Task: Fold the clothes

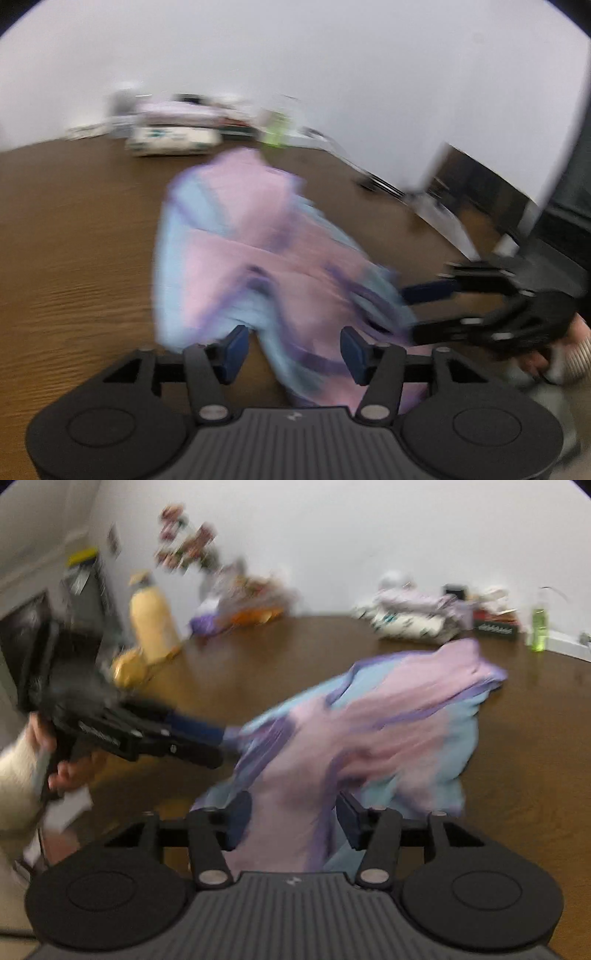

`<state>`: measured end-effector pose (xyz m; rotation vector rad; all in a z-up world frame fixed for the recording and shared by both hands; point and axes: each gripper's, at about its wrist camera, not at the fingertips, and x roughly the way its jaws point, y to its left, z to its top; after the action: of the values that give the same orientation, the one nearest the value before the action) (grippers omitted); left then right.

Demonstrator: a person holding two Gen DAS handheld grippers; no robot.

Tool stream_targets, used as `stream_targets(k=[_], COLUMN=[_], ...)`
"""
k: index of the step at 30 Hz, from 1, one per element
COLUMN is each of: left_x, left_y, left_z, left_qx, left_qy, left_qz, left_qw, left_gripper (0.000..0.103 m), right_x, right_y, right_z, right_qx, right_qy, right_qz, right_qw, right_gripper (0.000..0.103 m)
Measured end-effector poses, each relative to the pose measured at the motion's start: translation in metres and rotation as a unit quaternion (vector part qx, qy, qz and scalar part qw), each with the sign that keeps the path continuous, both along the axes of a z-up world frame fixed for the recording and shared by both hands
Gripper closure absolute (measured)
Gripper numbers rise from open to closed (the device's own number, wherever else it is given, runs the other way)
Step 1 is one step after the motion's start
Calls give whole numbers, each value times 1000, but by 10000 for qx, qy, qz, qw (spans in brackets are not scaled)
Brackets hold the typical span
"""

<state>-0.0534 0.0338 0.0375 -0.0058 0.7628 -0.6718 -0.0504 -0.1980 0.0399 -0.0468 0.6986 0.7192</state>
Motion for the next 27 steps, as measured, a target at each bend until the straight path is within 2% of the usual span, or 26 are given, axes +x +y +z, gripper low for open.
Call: stream_targets(k=[3,5,7,8,9,10,13,15,16,18,20,21,22,23,24,26,27], left_x=[-6,-13,-20,-26,-27,-27,-28,-35,-38,-41,-37,-31,-24,-17,-11,-2,3], left_y=[-28,-42,-46,-47,-47,-44,-18,1,14,38,58,61,64,67,67,59,54], left_z=[-9,-15,-20,-21,-22,-21,-18,-10,-5,5,8,6,3,1,-2,-6,-7], left_qx=[573,869,984,1066,1089,1055,454,-32,-427,-1440,-2231,-2290,-2348,-2396,-2260,-1864,-1665], left_qy=[30,30,54,-69,-104,-75,241,365,532,778,859,797,735,675,663,632,617], left_qz=[-201,-336,-374,-302,-210,-61,615,1022,1227,1415,1889,2127,2363,2598,2822,2717,2657], left_qw=[9981,9956,9944,9938,9938,9944,9968,9941,9901,9763,9525,9465,9400,9330,9300,9420,9476], left_gripper=[52,53,54,59,79,102,101,101,101,101,99,97,89,82,71,70,69], right_x=[-4,-7,-16,-20,-24,-28,-41,-51,-52,-50,-36,-25,-9,7,24,50,53], right_y=[8,12,16,16,15,14,14,8,1,-14,-24,-27,-27,-24,-22,-17,-18], right_z=[-10,-16,-19,-21,-22,-22,-13,3,12,32,43,43,39,31,23,8,5], right_qx=[-314,-506,-682,-704,-695,-677,-513,-31,342,1134,1660,1718,1560,1259,956,259,82], right_qy=[-60,-125,-289,-313,-295,-246,-125,-158,-152,-192,-333,-377,-429,-464,-497,-349,-329], right_qz=[-146,-298,-354,-402,-479,-526,-418,-474,-506,-629,-1018,-1250,-1552,-1870,-2184,-2517,-2573], right_qw=[9994,9982,9966,9962,9960,9960,9977,9987,9980,9914,9803,9764,9745,9732,9699,9668,9657], right_gripper=[69,71,72,83,94,98,99,99,99,99,99,99,99,98,96,88,86])
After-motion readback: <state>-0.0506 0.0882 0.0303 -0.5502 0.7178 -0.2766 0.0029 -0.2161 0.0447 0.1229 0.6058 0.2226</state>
